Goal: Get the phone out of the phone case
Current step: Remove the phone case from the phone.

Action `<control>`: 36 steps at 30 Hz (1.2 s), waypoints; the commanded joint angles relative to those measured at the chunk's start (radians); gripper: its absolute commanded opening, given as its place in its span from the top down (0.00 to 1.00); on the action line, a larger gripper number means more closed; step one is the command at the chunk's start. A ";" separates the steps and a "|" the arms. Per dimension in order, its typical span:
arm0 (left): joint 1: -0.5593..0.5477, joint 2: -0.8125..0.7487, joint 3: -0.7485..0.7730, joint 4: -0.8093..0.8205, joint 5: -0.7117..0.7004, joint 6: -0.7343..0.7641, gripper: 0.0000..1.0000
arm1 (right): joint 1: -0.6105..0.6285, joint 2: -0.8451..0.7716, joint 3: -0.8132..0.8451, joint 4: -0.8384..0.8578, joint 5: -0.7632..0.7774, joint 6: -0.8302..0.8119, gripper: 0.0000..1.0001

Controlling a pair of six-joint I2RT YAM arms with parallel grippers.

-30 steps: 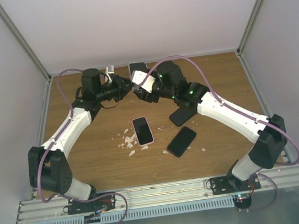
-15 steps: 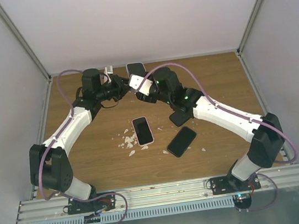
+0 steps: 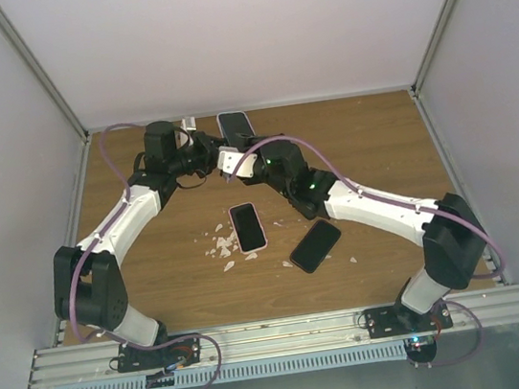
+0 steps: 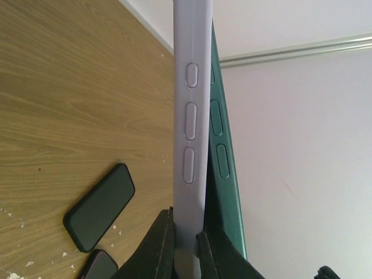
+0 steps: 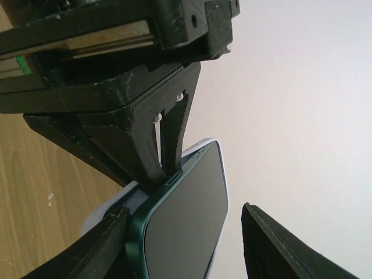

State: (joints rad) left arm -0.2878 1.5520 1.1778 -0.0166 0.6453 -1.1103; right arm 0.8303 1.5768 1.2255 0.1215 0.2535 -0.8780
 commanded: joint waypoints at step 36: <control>-0.021 -0.040 0.016 -0.037 0.030 0.173 1.00 | -0.071 -0.005 0.109 0.001 0.021 0.021 1.00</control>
State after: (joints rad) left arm -0.2901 1.5524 1.1728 -0.0353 0.6250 -1.0679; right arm 0.7959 1.6558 1.2591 0.1452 0.2775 -0.9661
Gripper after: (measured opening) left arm 0.073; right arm 0.085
